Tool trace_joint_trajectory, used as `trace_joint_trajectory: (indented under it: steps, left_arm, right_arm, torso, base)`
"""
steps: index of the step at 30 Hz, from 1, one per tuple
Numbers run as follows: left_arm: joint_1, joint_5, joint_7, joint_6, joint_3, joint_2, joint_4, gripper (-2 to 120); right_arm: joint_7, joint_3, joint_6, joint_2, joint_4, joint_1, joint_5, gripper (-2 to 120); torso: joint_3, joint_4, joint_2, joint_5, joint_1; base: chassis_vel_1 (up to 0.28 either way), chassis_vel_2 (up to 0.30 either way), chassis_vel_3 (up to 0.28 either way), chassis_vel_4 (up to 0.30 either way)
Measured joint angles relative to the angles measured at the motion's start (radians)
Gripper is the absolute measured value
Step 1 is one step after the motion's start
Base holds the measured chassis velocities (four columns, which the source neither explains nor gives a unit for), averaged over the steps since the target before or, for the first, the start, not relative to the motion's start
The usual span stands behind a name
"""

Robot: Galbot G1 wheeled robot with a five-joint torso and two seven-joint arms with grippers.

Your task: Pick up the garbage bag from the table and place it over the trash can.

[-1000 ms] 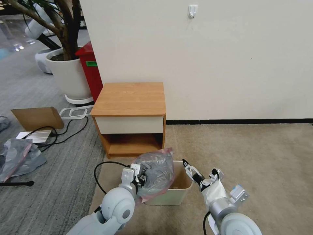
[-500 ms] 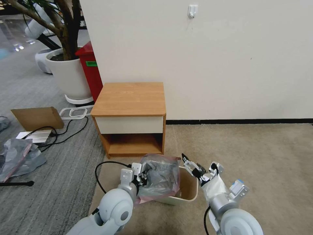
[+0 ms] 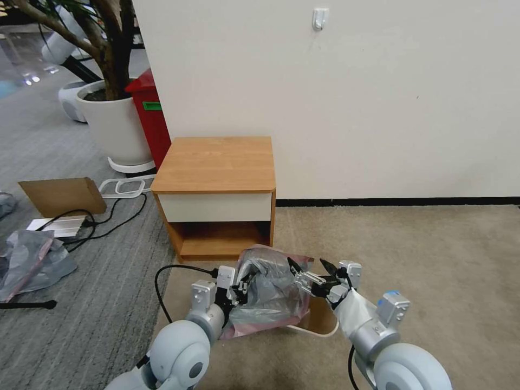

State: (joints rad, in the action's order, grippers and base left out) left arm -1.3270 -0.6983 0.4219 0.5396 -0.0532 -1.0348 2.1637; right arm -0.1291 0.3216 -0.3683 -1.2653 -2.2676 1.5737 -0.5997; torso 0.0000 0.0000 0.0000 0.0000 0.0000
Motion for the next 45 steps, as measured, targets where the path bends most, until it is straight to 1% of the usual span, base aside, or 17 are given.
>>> trace_joint_trajectory:
  steps: [4, 5, 8, 9, 10, 12, 13, 15, 16, 17, 20, 21, 24, 31, 36, 39, 45]
  left_arm:
    - [-0.001, -0.011, 0.0, 0.0, -0.007, -0.003, 0.002, 5]
    - [-0.001, -0.011, 0.0, 0.0, -0.007, -0.003, 0.002, 5]
    - [-0.003, -0.022, 0.002, 0.0, -0.009, -0.008, 0.002, 5]
    - [-0.003, -0.022, 0.002, 0.0, -0.009, -0.008, 0.002, 5]
    - [-0.004, -0.027, 0.003, 0.001, -0.01, -0.008, 0.003, 5]
    - [-0.004, -0.03, 0.003, 0.001, -0.01, -0.008, 0.003, 5]
    - [-0.007, -0.041, 0.005, 0.003, -0.014, -0.009, 0.005, 5]
    - [-0.009, -0.049, 0.006, 0.004, -0.018, -0.009, 0.006, 5]
    - [-0.009, -0.049, 0.006, 0.004, -0.018, -0.009, 0.006, 5]
    - [-0.01, -0.052, 0.007, 0.005, -0.019, -0.009, 0.006, 5]
    - [-0.014, -0.055, 0.007, 0.005, -0.022, -0.009, 0.006, 5]
    - [-0.014, -0.055, 0.007, 0.005, -0.022, -0.009, 0.006, 5]
    - [-0.023, -0.057, 0.008, 0.005, -0.024, -0.013, 0.007, 5]
    - [-0.042, -0.07, 0.007, 0.006, -0.04, -0.015, 0.014, 5]
    - [-0.055, -0.078, 0.005, 0.006, -0.056, -0.017, 0.019, 5]
    - [-0.07, -0.085, 0.002, 0.006, -0.065, -0.019, 0.025, 5]
    - [-0.081, -0.11, -0.003, 0.002, -0.082, -0.027, 0.029, 5]
  right_arm:
    - [0.005, -0.007, 0.003, -0.003, 0.007, 0.005, 0.008, 74]
    - [0.005, -0.007, 0.003, -0.003, 0.007, 0.005, 0.008, 74]
    - [0.012, -0.01, 0.012, -0.008, 0.013, 0.009, 0.013, 60]
    - [0.012, -0.01, 0.012, -0.008, 0.013, 0.009, 0.013, 60]
    - [0.014, -0.01, 0.016, -0.009, 0.015, 0.008, 0.013, 55]
    - [0.015, -0.01, 0.018, -0.01, 0.015, 0.008, 0.013, 53]
    - [0.017, -0.01, 0.024, -0.012, 0.02, 0.006, 0.013, 43]
    - [0.017, -0.01, 0.033, -0.013, 0.026, 0.003, 0.013, 34]
    - [0.017, -0.01, 0.033, -0.013, 0.026, 0.003, 0.013, 34]
    - [0.017, -0.009, 0.04, -0.014, 0.028, 0.001, 0.013, 28]
    - [0.016, -0.009, 0.046, -0.01, 0.03, -0.012, 0.011, 15]
    - [0.016, -0.009, 0.046, -0.01, 0.03, -0.012, 0.011, 15]
    - [0.014, -0.003, 0.044, -0.003, 0.036, -0.028, 0.004, 2]
    - [-0.011, 0.016, 0.021, 0.015, 0.049, -0.061, -0.05, 0]
    - [-0.038, 0.035, -0.002, 0.055, 0.064, -0.107, -0.104, 0]
    - [-0.085, 0.047, -0.045, 0.088, 0.079, -0.148, -0.159, 0]
    - [-0.142, 0.076, -0.102, 0.125, 0.093, -0.157, -0.193, 0]
  torso:
    - [0.0, 0.0, 0.0, 0.0, 0.0]
    - [0.0, 0.0, 0.0, 0.0, 0.0]
    - [0.0, 0.0, 0.0, 0.0, 0.0]
    - [0.0, 0.0, 0.0, 0.0, 0.0]
    - [0.0, -0.0001, 0.0, 0.0, 0.0]
    - [0.0, -0.0001, 0.0, 0.0, 0.0]
    - [0.0, -0.0001, 0.0, -0.0001, 0.0]
    - [0.0, 0.0, 0.0, 0.0, 0.0]
    - [0.0, 0.0, 0.0, 0.0, 0.0]
    - [0.0, 0.0, 0.0, 0.0, 0.0]
    - [0.0, 0.0, 0.0, 0.0, 0.0]
    - [0.0, 0.0, 0.0, 0.0, 0.0]
    - [0.0, 0.0, 0.0, 0.0, 0.0]
    - [0.0, 0.0, 0.0, 0.0, 0.0]
    - [0.0, -0.0001, 0.0, 0.0, 0.0]
    - [0.0, 0.0001, 0.0, 0.0001, 0.0]
    - [0.0, 0.0001, 0.0, 0.0001, 0.0]
  base:
    - [0.0, 0.0, 0.0, 0.0]
    - [0.0, 0.0, 0.0, 0.0]
    - [0.0, 0.0, 0.0, 0.0]
    - [0.0, 0.0, 0.0, 0.0]
    - [0.0, 0.0, 0.0, 0.0]
    - [0.0, 0.0, 0.0, 0.0]
    - [0.0, 0.0, 0.0, 0.0]
    - [0.0, 0.0, 0.0, 0.0]
    - [0.0, 0.0, 0.0, 0.0]
    - [0.0, 0.0, 0.0, 0.0]
    - [0.0, 0.0, 0.0, 0.0]
    - [0.0, 0.0, 0.0, 0.0]
    - [0.0, 0.0, 0.0, 0.0]
    - [0.0, 0.0, 0.0, 0.0]
    - [0.0, 0.0, 0.0, 0.0]
    - [0.0, 0.0, 0.0, 0.0]
    - [0.0, 0.0, 0.0, 0.0]
